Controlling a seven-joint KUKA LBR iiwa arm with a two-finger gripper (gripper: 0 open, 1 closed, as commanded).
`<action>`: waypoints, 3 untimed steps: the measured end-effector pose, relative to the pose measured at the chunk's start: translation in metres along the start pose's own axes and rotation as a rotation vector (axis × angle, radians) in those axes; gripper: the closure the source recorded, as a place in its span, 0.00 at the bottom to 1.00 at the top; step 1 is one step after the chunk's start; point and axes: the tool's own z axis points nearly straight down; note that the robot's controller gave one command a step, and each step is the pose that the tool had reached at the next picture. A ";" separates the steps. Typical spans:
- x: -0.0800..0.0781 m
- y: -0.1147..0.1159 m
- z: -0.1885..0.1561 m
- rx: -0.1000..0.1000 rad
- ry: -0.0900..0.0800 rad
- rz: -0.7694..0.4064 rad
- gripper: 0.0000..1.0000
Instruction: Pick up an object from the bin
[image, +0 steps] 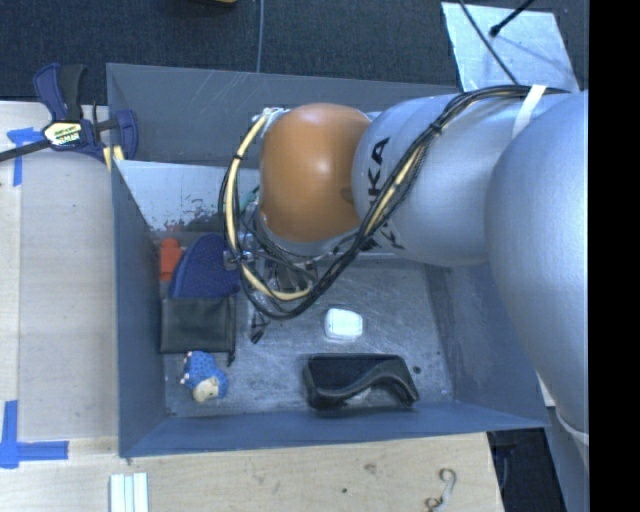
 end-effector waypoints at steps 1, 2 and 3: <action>0.025 0.062 0.070 0.001 0.000 -0.412 0.00; 0.026 0.062 0.070 0.000 0.001 -0.408 1.00; 0.048 0.075 0.039 0.000 0.002 -0.434 1.00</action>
Offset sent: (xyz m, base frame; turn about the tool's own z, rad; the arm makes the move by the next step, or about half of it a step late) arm -0.0359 0.0571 -0.0722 -0.4111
